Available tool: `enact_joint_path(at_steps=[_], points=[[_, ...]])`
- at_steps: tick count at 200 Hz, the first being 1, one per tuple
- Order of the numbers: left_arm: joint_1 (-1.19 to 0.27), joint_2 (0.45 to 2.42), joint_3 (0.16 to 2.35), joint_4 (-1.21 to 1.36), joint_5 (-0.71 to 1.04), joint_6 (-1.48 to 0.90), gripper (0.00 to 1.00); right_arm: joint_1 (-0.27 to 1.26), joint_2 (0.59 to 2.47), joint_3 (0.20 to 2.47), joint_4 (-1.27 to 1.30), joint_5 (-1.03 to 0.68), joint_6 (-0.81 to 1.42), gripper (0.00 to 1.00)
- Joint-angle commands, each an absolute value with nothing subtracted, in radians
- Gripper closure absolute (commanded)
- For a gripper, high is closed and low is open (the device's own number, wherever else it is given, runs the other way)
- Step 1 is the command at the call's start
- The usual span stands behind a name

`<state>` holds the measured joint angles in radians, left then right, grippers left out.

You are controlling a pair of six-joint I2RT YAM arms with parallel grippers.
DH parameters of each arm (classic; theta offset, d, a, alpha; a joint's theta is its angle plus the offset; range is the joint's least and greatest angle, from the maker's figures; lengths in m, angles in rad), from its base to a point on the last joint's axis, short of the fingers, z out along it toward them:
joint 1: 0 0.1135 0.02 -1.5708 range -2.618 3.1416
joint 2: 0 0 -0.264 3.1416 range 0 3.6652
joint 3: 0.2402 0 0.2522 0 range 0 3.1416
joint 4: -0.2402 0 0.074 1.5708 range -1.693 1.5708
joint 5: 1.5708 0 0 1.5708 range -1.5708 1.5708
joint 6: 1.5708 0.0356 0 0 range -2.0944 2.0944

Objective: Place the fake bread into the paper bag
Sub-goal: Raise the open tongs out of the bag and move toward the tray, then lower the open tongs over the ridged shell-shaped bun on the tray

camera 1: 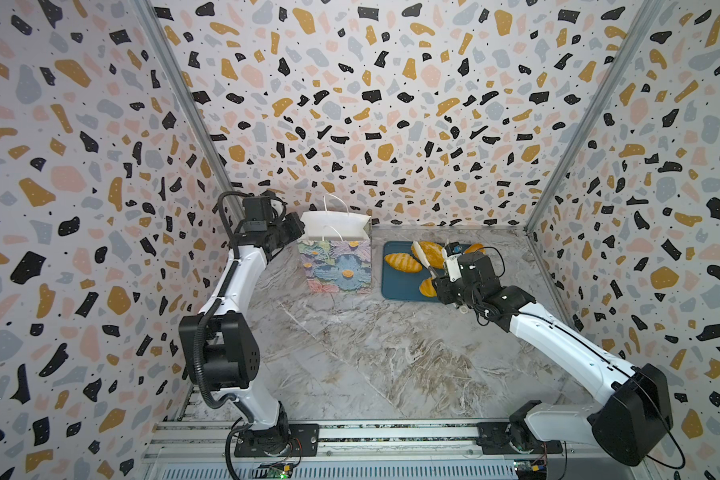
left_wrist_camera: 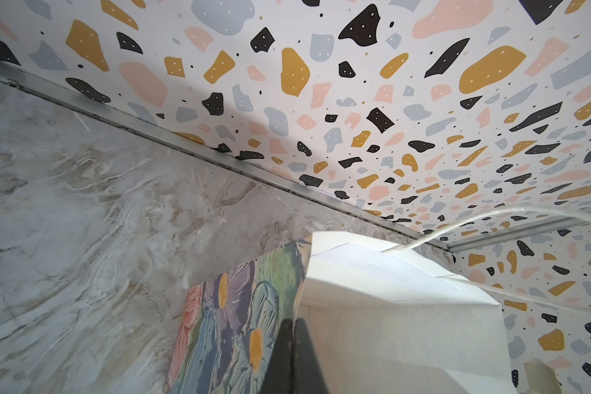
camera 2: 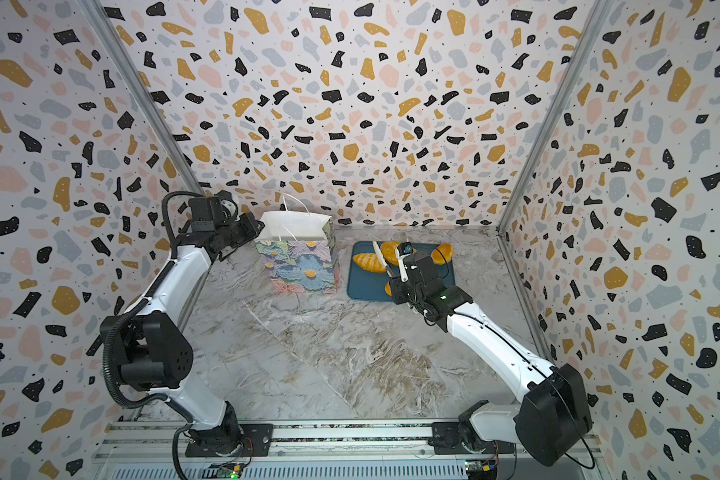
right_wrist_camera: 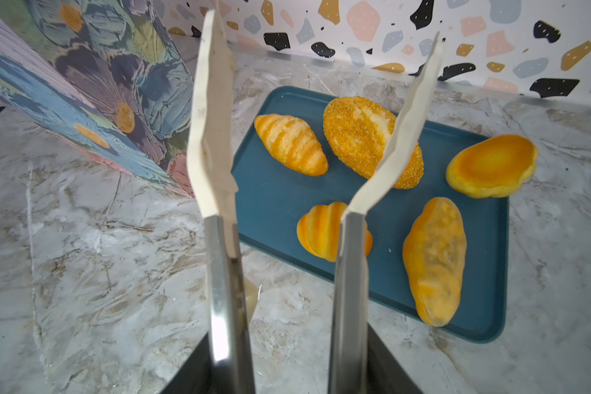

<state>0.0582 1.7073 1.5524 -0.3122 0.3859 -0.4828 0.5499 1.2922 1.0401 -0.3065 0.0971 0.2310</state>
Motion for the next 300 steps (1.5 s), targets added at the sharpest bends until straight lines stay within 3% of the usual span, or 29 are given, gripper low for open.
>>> enact_joint_path(at_steps=[1,300], points=[[0.064,1.683,1.540,-0.278,0.408,-0.477,1.00,0.542,1.258,1.036,-0.322,0.095,0.240,0.46],[0.064,1.689,1.539,-0.278,0.400,-0.474,1.00,0.505,1.421,0.966,-0.428,0.077,0.222,0.41]])
